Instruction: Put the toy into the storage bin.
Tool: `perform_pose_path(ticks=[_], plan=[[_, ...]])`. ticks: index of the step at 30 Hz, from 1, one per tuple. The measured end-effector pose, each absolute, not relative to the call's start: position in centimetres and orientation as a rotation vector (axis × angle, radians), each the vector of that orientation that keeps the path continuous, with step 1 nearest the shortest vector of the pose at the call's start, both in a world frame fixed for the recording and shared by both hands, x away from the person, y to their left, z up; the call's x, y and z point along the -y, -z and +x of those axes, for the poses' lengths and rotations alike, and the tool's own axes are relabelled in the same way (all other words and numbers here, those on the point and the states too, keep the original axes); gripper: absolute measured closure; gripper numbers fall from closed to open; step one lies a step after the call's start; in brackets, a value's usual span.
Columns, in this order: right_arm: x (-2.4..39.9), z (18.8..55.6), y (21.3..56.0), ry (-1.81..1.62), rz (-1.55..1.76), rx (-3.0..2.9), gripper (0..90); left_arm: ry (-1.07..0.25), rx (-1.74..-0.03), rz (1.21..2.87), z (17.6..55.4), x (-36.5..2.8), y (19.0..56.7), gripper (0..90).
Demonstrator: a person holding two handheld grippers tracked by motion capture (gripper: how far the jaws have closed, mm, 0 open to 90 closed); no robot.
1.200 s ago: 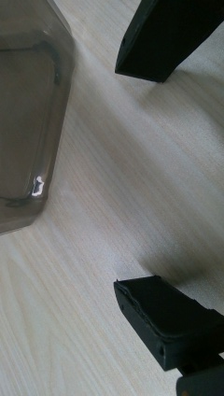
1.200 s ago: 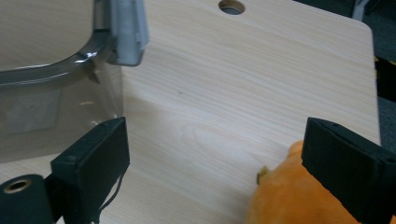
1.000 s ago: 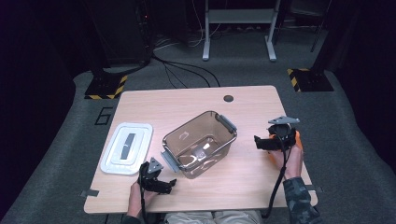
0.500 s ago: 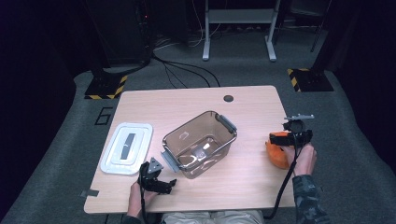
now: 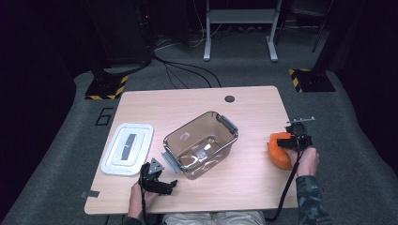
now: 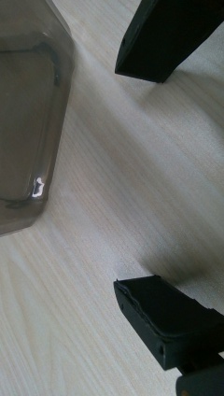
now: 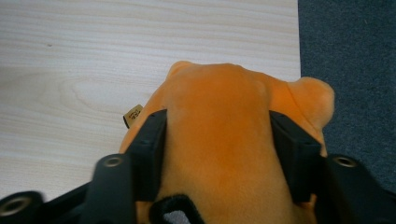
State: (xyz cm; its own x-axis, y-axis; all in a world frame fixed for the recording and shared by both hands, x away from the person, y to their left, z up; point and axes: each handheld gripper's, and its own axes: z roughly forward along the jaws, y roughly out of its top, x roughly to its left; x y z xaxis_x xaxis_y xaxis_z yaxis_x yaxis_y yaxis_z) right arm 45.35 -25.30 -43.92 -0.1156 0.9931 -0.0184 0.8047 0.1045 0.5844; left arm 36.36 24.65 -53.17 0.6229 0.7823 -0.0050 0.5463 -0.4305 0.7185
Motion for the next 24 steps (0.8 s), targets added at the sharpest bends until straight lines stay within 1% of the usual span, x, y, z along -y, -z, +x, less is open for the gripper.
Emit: perform_pose_path(ticks=[3,7,11,24], plan=[[25.4,45.2,43.9,-0.644,1.752,-1.977,55.0,-0.433,-1.037,2.144,36.4,-24.7,53.2,0.1],[25.4,45.0,43.6,-0.681,1.721,-1.970,59.9,-0.436,-1.034,2.147,36.4,-24.7,53.2,0.1],[25.5,44.7,43.2,-0.753,1.680,-1.958,61.2,-0.433,-1.037,2.144,36.4,-24.7,53.2,0.1],[24.2,44.1,41.1,-0.916,1.531,-1.989,60.5,-0.434,-1.035,2.146,36.4,-24.7,53.2,0.1]])
